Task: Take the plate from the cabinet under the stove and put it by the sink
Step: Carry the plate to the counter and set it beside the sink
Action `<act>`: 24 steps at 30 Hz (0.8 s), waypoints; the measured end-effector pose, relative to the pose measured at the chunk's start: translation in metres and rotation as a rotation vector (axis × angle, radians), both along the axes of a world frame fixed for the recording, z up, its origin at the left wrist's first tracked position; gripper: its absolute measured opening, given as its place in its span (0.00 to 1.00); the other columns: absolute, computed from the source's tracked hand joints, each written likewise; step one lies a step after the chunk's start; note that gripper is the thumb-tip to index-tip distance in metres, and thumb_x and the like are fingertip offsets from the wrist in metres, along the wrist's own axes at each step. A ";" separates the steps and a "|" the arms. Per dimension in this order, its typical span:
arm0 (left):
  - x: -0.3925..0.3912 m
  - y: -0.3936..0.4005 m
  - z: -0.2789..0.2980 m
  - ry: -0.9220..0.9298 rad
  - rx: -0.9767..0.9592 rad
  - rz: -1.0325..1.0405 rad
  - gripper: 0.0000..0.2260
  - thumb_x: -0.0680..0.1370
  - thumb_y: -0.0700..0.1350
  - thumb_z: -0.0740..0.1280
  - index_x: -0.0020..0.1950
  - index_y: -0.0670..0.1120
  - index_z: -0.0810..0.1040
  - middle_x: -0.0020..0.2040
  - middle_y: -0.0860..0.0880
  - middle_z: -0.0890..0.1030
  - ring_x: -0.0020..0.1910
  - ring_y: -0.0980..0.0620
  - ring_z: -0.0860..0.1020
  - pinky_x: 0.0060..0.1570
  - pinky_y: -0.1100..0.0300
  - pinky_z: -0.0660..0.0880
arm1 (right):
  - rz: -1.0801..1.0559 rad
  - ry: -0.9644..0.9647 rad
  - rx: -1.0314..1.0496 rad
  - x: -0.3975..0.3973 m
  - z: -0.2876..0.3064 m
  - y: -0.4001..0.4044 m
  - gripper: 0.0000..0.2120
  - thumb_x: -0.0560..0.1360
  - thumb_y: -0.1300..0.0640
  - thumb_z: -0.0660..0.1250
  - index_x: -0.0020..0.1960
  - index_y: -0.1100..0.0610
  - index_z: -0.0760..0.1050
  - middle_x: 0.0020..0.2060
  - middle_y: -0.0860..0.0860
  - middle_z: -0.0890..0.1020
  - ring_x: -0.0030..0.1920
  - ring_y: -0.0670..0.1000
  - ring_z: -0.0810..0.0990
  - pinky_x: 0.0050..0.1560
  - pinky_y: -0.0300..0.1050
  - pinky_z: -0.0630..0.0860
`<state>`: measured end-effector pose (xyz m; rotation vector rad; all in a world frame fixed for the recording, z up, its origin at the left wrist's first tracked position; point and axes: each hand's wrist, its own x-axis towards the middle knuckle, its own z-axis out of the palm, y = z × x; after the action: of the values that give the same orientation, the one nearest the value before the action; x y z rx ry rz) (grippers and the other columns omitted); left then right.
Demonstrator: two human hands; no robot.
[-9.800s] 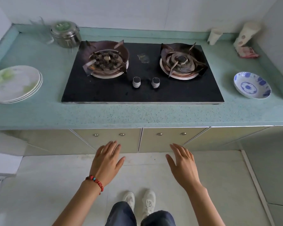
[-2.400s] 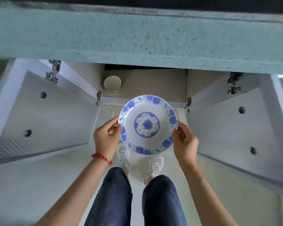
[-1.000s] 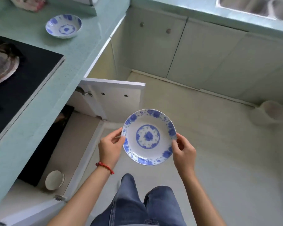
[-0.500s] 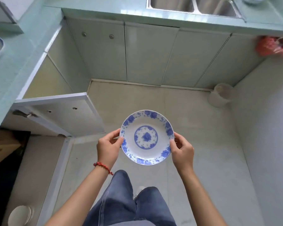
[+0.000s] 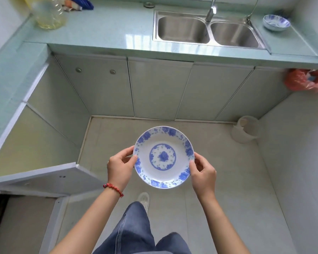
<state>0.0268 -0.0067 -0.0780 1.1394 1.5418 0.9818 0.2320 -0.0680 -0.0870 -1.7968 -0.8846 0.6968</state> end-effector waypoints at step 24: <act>0.134 0.297 0.008 -0.057 0.013 0.221 0.13 0.72 0.32 0.67 0.53 0.44 0.80 0.46 0.47 0.83 0.40 0.58 0.82 0.42 0.62 0.81 | 0.205 0.010 0.028 0.143 0.023 0.342 0.12 0.73 0.63 0.64 0.51 0.51 0.79 0.34 0.37 0.83 0.37 0.37 0.79 0.36 0.26 0.73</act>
<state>0.1606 0.2900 -0.0698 0.9551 1.6412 1.1626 0.3754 0.2736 -0.0637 -1.6915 -1.0767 0.8185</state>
